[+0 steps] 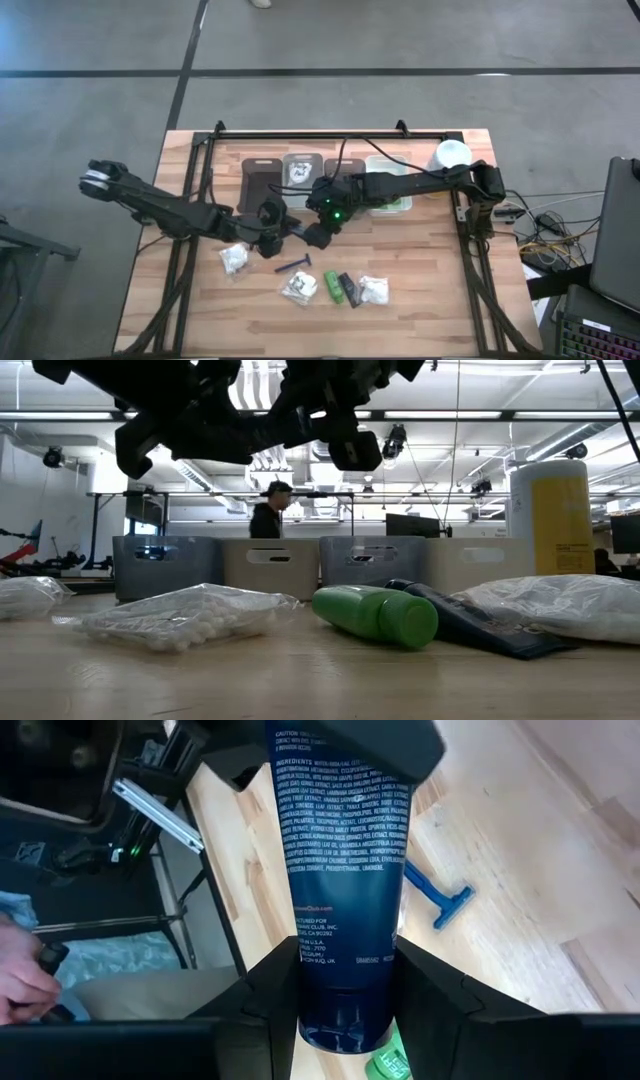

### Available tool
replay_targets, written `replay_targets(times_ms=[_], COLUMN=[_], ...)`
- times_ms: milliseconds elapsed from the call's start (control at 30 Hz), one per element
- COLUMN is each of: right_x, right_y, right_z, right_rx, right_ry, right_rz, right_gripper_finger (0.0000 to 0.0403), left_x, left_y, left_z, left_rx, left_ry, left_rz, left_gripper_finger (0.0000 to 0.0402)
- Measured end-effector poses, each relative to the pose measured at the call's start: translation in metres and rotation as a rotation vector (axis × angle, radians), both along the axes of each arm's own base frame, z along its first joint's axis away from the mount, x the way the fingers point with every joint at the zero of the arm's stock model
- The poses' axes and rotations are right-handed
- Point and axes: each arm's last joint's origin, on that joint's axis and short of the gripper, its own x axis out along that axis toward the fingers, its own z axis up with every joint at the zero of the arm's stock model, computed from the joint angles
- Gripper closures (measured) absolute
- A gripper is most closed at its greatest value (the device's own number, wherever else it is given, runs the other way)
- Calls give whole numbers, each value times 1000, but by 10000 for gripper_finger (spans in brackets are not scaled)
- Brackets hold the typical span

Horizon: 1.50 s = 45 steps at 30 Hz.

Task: Pick & Place Travel size toiletries
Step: Put the blue shave cream into the left black bin

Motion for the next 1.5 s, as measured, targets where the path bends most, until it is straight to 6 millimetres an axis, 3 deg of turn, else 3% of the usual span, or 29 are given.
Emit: replay_targets(times_ms=[500, 833, 1000, 1200, 1333, 1500], right_x=[1, 1, -5, -27, -41, -46], right_y=[-7, -7, -7, -14, -21, -25], right_z=[0, 4, 18, 50, 65, 72], right_rx=[6, -10, -84, -295, -399, -438], right_ry=[15, -16, -57, -96, -96, -117], right_rz=[-85, -97, -130, -376, -556, -611], right_gripper_finger=[272, 190, 151, 112, 96, 85], left_x=[2, -7, -25, -61, -84, -100], left_y=[0, 3, 10, 21, 27, 31], left_z=[-2, -5, -3, 0, -6, -16], left_rx=[-10, -105, -189, -461, -845, -1352], left_ry=[10, 46, 59, 22, -121, -335], left_rz=[45, 152, 281, 548, 799, 1011], left_gripper_finger=[385, 394, 395, 395, 396, 396])
